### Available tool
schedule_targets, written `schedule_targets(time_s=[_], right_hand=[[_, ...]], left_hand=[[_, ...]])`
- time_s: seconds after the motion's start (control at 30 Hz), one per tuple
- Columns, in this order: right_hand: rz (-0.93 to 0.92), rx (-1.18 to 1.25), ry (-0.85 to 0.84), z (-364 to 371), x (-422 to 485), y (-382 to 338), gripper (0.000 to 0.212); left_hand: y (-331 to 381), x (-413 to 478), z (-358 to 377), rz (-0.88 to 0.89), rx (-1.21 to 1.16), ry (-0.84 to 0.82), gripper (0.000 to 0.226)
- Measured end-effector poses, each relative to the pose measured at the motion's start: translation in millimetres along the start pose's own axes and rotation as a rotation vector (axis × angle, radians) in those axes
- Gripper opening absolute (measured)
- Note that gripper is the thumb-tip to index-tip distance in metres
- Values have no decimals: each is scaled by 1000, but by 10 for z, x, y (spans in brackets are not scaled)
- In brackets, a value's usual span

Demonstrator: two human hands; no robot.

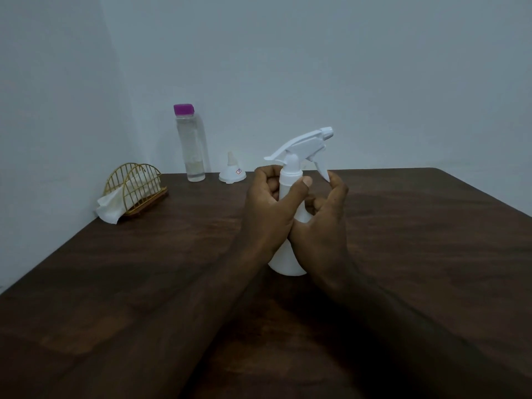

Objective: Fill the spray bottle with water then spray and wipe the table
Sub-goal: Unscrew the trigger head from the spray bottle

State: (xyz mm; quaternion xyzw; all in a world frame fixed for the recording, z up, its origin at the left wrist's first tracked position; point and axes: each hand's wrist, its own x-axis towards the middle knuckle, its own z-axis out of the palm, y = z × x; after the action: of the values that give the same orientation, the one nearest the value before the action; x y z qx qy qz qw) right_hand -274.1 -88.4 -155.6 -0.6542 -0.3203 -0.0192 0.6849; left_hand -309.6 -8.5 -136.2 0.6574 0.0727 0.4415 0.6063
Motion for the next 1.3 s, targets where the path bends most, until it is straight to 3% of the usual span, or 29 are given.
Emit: schedule_targets(time_s=[0.13,0.2,0.33,0.53,0.77,0.9,1.0,1.13,1.3], right_hand=[[-2,15,7,6,-4,-8,93],[-8,13,9,4,-2,-3,93],[-4,6,5,-6,3,0,94],[-24,8,14,0,11,24,93],[-32,-38,-63,-50,22,7,95],[-26,-24,-92,-60,40,3,97],[-35,-17,-127,-40,66,31,93],[-53,6,-186,-29,89,66,97],[26,-24,-304,-102,112,0,105]], left_hand=[[22,-24,-14,-18,-67,-26,19],[41,-44,-4,-16,-52,-20,16],[19,-25,2,17,-46,21,40],[36,-34,-3,-4,-53,-29,21],[58,-44,-6,31,-27,22,39],[59,-53,-31,35,20,-20,34],[98,-77,-38,89,113,49,25],[114,-103,-67,99,121,72,37],[93,-116,-80,128,121,76,21]])
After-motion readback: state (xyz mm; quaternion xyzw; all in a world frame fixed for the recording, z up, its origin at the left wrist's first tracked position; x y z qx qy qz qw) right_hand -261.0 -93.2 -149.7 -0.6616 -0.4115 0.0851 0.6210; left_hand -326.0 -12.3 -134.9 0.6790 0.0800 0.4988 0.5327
